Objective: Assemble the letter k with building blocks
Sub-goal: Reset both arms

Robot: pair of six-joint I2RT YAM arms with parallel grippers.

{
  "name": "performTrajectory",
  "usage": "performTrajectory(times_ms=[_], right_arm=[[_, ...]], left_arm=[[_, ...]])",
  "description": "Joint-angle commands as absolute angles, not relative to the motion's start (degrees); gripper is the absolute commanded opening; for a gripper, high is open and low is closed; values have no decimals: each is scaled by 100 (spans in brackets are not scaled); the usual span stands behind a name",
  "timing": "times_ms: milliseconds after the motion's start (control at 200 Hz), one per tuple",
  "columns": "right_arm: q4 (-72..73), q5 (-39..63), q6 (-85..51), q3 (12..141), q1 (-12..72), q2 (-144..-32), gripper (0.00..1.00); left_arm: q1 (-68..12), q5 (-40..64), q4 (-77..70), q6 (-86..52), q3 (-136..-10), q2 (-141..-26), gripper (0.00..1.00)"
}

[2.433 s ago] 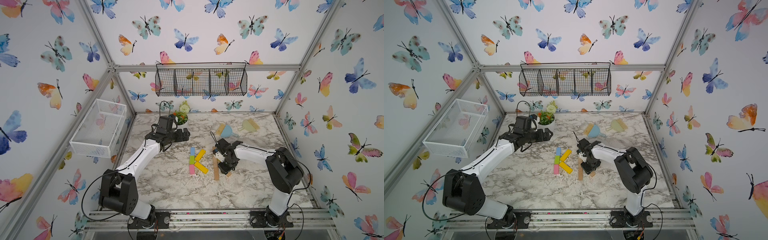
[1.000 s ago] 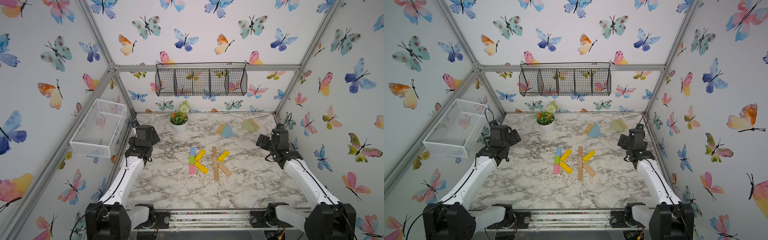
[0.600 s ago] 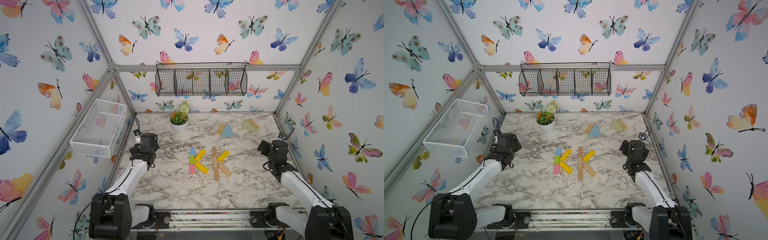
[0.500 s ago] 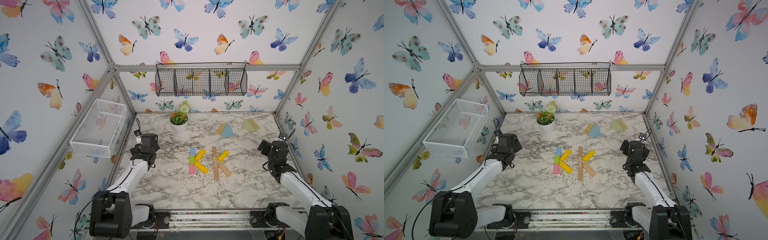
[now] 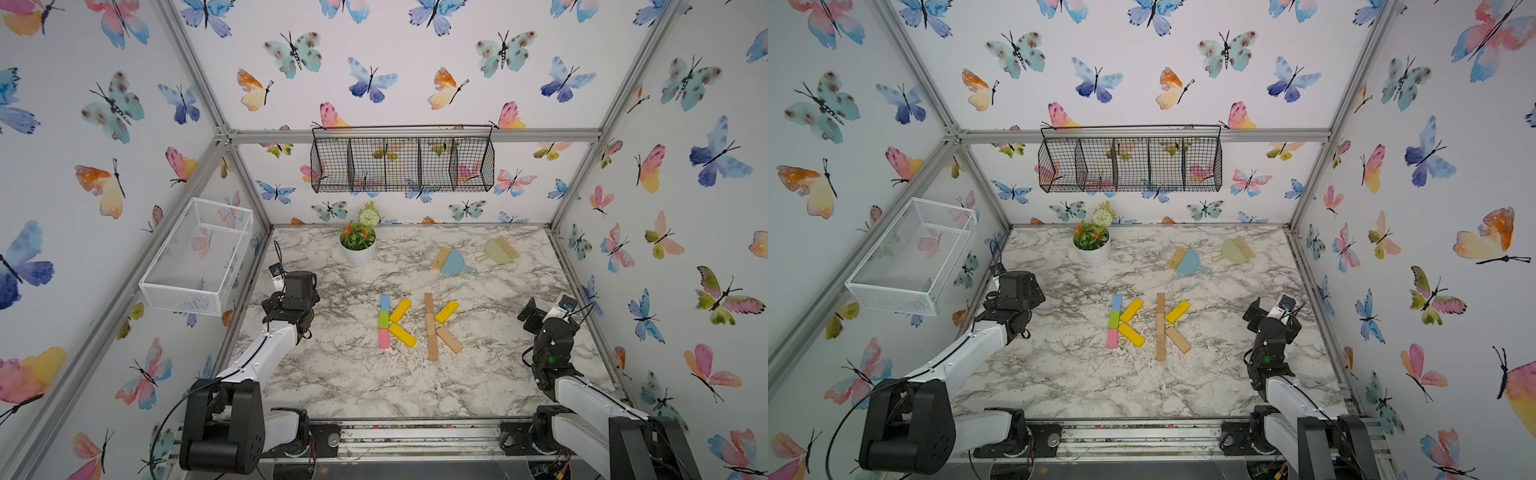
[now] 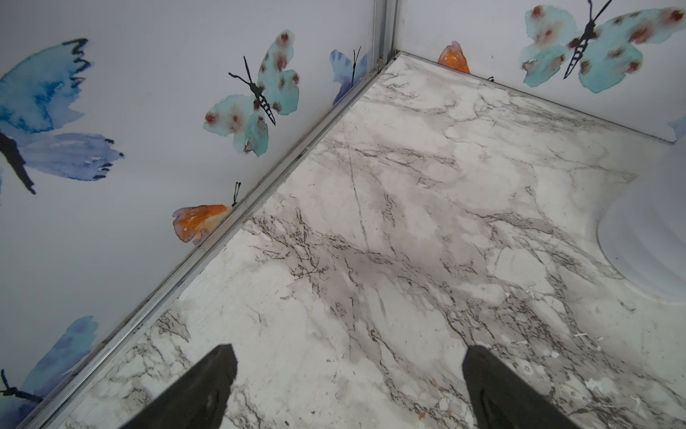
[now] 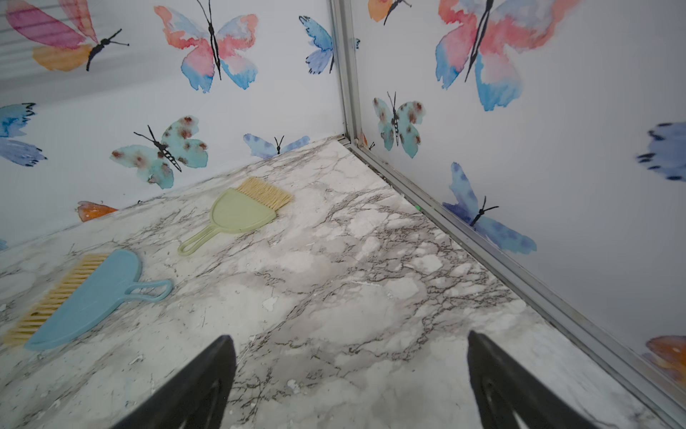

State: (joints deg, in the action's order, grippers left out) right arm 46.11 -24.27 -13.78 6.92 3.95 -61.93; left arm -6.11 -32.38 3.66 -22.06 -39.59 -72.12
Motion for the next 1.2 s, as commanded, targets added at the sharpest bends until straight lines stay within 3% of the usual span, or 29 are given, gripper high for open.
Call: performTrajectory(times_ms=[0, 335, 496, 591, 681, 761, 846, 951, 1196], right_arm=[[6292, -2057, -993, 556, 387, -6760, 98], [7955, -1976, -823, 371, 387, -8160, 98], [7369, -1169, -478, 818, 390, -8477, 98], [8524, -870, -218, 830, 388, -9284, 98], [6576, -654, -223, 1439, 387, -8851, 98], [7384, -411, -36, 1367, 387, -9226, 98], [6590, -452, -95, 1488, 387, -8924, 98], [7309, -437, -52, 1341, 391, -9157, 98], [6815, -392, -48, 1495, 387, -9060, 98]], left_arm=[[-626, -3454, 85, -2105, -3775, -7113, 98], [-511, -3533, -879, -1742, -3186, -6644, 98], [-506, -3463, -1646, -1463, -2953, -6826, 98], [-484, -3476, -2421, -1202, -2689, -7026, 98], [-418, -3361, -3379, -942, -2357, -7228, 98], [-317, -2931, -3861, -967, -2161, -7399, 98], [-311, -2693, -4335, -908, -1992, -7647, 98], [-320, -2412, -4888, -755, -1821, -7890, 98], [-369, -1237, -5432, -184, -1572, -7959, 98]])
